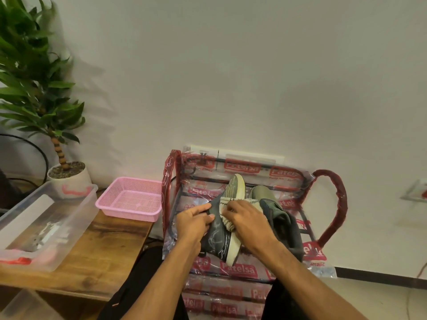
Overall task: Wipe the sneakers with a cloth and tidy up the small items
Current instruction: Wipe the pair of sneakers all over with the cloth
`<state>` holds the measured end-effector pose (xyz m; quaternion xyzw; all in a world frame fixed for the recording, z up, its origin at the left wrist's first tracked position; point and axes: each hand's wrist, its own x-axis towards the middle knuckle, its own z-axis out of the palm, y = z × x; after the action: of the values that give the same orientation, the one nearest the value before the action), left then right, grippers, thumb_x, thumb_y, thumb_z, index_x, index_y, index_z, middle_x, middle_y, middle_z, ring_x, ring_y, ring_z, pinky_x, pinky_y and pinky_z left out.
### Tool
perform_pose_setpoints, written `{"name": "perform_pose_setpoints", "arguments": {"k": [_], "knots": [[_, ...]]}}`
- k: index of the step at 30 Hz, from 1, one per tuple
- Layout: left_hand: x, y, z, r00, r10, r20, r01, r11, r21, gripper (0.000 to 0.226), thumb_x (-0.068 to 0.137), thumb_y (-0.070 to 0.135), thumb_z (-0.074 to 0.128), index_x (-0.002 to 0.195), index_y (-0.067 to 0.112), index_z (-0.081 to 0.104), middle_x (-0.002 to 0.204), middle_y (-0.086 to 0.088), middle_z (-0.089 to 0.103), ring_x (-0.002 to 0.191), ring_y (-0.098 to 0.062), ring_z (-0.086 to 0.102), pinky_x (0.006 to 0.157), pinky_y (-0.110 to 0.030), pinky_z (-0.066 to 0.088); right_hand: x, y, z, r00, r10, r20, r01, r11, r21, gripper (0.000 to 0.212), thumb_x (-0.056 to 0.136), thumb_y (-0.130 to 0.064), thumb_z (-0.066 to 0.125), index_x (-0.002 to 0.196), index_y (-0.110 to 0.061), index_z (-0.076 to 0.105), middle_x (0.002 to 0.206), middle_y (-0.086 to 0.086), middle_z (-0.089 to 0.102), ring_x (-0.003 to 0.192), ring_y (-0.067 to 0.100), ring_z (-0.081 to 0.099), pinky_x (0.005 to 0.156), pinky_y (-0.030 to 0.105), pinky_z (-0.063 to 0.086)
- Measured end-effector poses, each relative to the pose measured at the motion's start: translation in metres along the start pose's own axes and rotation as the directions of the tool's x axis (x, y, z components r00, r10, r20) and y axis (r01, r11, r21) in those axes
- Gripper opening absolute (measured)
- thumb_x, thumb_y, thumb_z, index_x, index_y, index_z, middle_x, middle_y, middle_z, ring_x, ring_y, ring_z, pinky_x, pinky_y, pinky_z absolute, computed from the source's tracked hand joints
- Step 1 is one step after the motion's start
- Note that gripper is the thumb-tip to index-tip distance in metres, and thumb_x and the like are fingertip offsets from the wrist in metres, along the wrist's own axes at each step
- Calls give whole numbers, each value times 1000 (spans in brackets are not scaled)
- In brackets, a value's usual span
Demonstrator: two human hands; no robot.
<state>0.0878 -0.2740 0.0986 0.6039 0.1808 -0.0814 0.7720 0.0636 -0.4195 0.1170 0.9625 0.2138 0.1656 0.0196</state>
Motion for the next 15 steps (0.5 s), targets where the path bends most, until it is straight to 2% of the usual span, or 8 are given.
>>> {"name": "perform_pose_setpoints", "arguments": {"k": [2,4,6,9,13,15], "knots": [[1,1,-1,1000,2,-13,-2,1000,4,32,79,-14,68,97,12,74,68,-6,73,65,-24,61,68,-39,56,-7,-9,-1,996,-86,2,86,996,16,27,69,-7,74,95,-13,72,93,0,64,88,21,61,78,33,55],[2,0,-3,1000,-4,-17,4,1000,13,32,78,-13,70,93,14,74,73,-9,74,71,-26,62,78,-45,56,-15,-11,-3,991,-134,11,134,990,33,31,66,-5,72,96,-13,72,93,0,64,88,20,61,77,32,55],[-1,0,0,1000,-5,-3,5,1000,28,31,77,-12,71,91,15,73,78,-11,75,76,-27,67,85,-49,56,-11,-3,-1,998,-61,11,60,998,5,29,68,-4,72,95,-13,72,93,1,65,89,21,61,78,34,55],[-4,3,3,1000,8,18,-8,1000,26,30,76,-14,71,92,11,73,78,-13,73,74,-28,64,86,-51,54,-3,-1,-1,1000,26,18,-25,1000,-16,23,73,-5,72,96,-12,72,93,2,64,88,22,60,80,35,54],[1,1,-5,1000,-15,-6,15,999,34,30,76,-13,71,93,12,74,77,-14,74,77,-32,68,86,-54,54,-22,-15,-6,985,-164,48,162,986,46,34,66,-9,76,99,-13,72,96,-1,64,90,19,60,80,32,54],[0,1,-3,1000,-21,-7,21,999,33,30,76,-13,72,92,12,73,79,-13,75,83,-32,72,85,-52,57,-18,-7,-3,989,-140,43,140,990,12,34,67,-9,74,100,-14,72,97,0,64,91,20,60,81,33,54]]}}
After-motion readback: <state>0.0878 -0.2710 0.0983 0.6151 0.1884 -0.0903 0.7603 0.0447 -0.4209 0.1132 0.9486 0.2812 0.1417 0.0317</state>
